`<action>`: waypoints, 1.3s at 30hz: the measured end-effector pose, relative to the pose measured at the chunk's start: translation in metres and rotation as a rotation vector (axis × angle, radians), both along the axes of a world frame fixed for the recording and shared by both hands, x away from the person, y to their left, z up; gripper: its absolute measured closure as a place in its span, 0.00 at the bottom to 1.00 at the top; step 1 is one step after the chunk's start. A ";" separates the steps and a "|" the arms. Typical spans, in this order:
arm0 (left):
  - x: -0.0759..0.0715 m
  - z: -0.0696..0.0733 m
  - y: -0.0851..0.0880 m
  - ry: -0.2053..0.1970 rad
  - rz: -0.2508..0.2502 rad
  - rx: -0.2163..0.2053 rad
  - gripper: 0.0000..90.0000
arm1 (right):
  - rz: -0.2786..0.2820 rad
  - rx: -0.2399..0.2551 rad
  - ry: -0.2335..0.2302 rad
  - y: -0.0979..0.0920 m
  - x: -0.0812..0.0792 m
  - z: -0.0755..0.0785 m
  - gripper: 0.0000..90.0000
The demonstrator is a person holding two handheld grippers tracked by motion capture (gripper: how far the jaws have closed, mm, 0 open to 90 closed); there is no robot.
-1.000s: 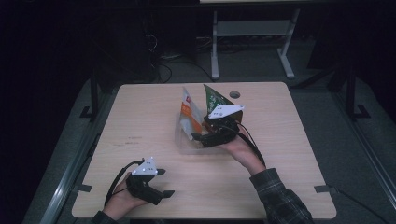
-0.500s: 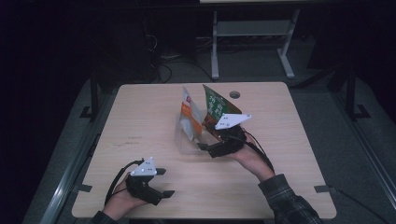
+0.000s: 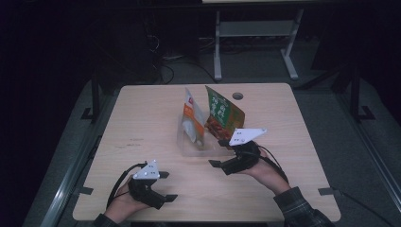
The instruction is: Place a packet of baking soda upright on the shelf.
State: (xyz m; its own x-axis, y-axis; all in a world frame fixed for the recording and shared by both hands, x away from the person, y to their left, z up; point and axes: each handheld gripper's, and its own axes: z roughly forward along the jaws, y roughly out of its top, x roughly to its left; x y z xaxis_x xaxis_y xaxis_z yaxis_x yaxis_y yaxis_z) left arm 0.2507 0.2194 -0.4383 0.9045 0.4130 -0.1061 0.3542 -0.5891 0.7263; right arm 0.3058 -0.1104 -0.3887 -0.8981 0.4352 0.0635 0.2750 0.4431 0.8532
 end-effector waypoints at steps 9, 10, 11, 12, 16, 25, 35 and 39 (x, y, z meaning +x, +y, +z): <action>0.000 -0.001 -0.002 0.005 -0.016 0.008 0.18 | 0.007 -0.044 0.014 -0.018 -0.017 -0.011 0.25; -0.001 -0.001 -0.002 0.006 -0.015 0.007 0.18 | 0.008 -0.045 0.019 -0.019 -0.018 -0.012 0.25; 0.000 -0.001 -0.002 0.006 -0.020 0.012 0.18 | 0.006 -0.049 0.019 -0.021 -0.019 -0.014 0.25; -0.001 -0.002 -0.003 0.009 -0.020 0.010 0.18 | 0.004 -0.051 0.026 -0.023 -0.021 -0.016 0.25; -0.001 -0.003 -0.004 0.009 -0.031 0.017 0.18 | 0.006 -0.074 0.033 -0.029 -0.026 -0.024 0.25; -0.003 -0.004 -0.006 0.016 -0.038 0.026 0.18 | -0.016 -0.117 0.057 -0.044 -0.038 -0.040 0.25; -0.003 -0.006 -0.007 0.019 -0.045 0.043 0.18 | -0.052 -0.169 0.076 -0.058 -0.046 -0.055 0.25; -0.003 -0.006 -0.008 0.020 -0.046 0.045 0.18 | -0.058 -0.189 0.074 -0.060 -0.047 -0.057 0.25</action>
